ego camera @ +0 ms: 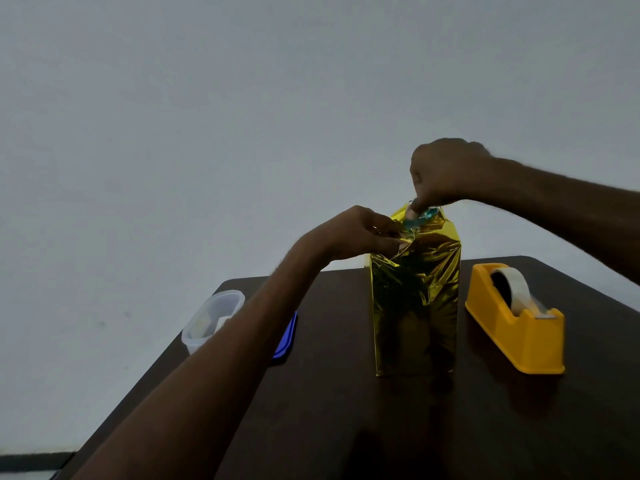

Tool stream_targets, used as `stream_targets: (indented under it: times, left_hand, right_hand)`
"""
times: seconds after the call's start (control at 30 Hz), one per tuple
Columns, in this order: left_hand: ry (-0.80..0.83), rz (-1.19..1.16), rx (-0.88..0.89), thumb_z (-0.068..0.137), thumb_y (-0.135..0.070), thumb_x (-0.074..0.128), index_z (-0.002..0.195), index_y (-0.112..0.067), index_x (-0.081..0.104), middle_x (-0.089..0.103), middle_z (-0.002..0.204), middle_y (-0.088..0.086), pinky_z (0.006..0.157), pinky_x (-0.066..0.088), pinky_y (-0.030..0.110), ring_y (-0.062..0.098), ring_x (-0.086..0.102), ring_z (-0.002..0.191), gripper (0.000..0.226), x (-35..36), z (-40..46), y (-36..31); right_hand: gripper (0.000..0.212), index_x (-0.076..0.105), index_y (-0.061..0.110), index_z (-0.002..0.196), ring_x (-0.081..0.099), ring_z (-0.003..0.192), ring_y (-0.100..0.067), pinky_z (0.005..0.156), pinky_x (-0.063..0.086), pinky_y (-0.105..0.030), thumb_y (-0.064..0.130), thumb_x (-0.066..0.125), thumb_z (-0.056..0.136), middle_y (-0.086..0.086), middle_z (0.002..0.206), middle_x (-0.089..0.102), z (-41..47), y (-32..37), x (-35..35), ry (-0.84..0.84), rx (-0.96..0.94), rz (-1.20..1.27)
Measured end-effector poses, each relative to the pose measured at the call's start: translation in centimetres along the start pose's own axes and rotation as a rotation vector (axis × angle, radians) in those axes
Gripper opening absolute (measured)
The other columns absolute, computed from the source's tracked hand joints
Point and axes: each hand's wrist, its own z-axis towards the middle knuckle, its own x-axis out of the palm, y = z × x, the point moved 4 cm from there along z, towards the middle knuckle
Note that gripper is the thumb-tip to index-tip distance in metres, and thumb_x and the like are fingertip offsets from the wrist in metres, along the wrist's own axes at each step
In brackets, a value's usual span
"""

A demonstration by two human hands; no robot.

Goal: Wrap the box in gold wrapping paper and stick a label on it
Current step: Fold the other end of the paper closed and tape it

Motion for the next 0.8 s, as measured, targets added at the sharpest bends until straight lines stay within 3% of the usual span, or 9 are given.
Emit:
stream_targets:
  times: [0.1,0.17,0.23,0.3,0.37,0.5,0.63,0.73,0.8]
  left_hand:
    - [0.001,0.018,0.002,0.090,-0.025,0.068,0.124,-0.016,0.068,0.063,0.114,0.001,0.095,0.049,0.035,0.018,0.060,0.107,0.035,0.1,0.1,0.0]
    - [-0.011,-0.008,0.000,0.089,-0.024,0.069,0.122,-0.016,0.069,0.064,0.114,0.002,0.097,0.049,0.036,0.018,0.061,0.108,0.034,0.1,0.1,0.1]
    - [-0.011,-0.024,0.004,0.089,-0.022,0.069,0.122,-0.016,0.069,0.065,0.110,0.000,0.093,0.048,0.029,0.015,0.061,0.104,0.034,0.1,0.1,0.2]
    - [-0.009,-0.033,0.008,0.090,-0.020,0.069,0.124,-0.016,0.067,0.063,0.107,-0.003,0.086,0.046,0.021,0.011,0.059,0.100,0.034,0.1,0.1,0.2]
    - [-0.008,-0.034,0.013,0.090,-0.019,0.068,0.125,-0.017,0.066,0.062,0.107,-0.004,0.081,0.045,0.014,0.009,0.058,0.098,0.035,0.0,0.0,0.2]
    - [0.000,-0.016,0.035,0.091,-0.021,0.067,0.126,-0.016,0.066,0.064,0.109,-0.002,0.087,0.047,0.023,0.011,0.060,0.100,0.035,0.2,0.0,0.0]
    - [-0.004,-0.023,0.028,0.091,-0.022,0.067,0.125,-0.015,0.067,0.064,0.109,-0.001,0.090,0.049,0.029,0.015,0.062,0.104,0.035,0.2,0.0,0.1]
    - [-0.004,-0.036,0.028,0.090,-0.022,0.069,0.123,-0.016,0.068,0.064,0.104,-0.003,0.090,0.050,0.029,0.013,0.062,0.101,0.034,0.2,0.0,0.1]
    - [0.003,-0.062,0.021,0.086,-0.026,0.073,0.121,-0.019,0.070,0.064,0.101,-0.008,0.086,0.049,0.022,0.006,0.061,0.098,0.036,0.2,0.0,0.3]
  right_hand:
    - [0.054,0.057,0.012,0.091,0.056,0.080,-0.023,0.067,0.040,-0.032,0.060,0.074,0.073,-0.004,0.084,0.060,-0.8,-1.2,0.0,-0.138,0.075,0.087]
    - [0.050,0.052,0.008,0.085,0.061,0.064,-0.020,0.060,0.045,-0.029,0.053,0.073,0.078,-0.006,0.074,0.061,-1.4,-1.6,1.3,0.060,0.119,0.182]
    - [0.030,0.052,0.001,0.084,0.056,0.051,-0.019,0.049,0.048,-0.026,0.025,0.071,0.086,-0.010,0.068,0.059,-1.6,-1.8,2.9,0.305,0.167,0.412]
    - [0.012,0.055,-0.003,0.082,0.048,0.044,-0.017,0.042,0.044,-0.022,0.005,0.061,0.088,-0.011,0.063,0.054,-1.6,-2.2,3.3,0.393,0.187,0.506]
    - [0.007,0.058,-0.003,0.087,0.046,0.044,-0.017,0.039,0.042,-0.020,0.003,0.058,0.090,-0.010,0.062,0.053,-1.6,-2.8,3.1,0.380,0.180,0.525]
    - [0.032,0.058,-0.001,0.111,0.067,0.072,-0.025,0.049,0.054,-0.029,0.021,0.068,0.090,-0.018,0.095,0.065,-1.6,-3.9,3.4,0.373,0.176,0.625]
    - [0.081,0.045,0.003,0.137,0.060,0.106,-0.035,0.066,0.057,-0.038,0.055,0.070,0.080,-0.022,0.131,0.054,-1.8,-3.9,5.1,0.328,0.241,0.841]
    - [0.087,0.036,0.006,0.143,0.054,0.117,-0.042,0.084,0.054,-0.050,0.057,0.068,0.081,-0.024,0.137,0.050,-2.6,-2.4,6.9,0.337,0.284,0.924]
    - [0.083,0.038,0.005,0.141,0.055,0.115,-0.041,0.087,0.053,-0.052,0.055,0.068,0.081,-0.023,0.132,0.053,-2.9,-1.6,8.0,0.374,0.317,0.934]
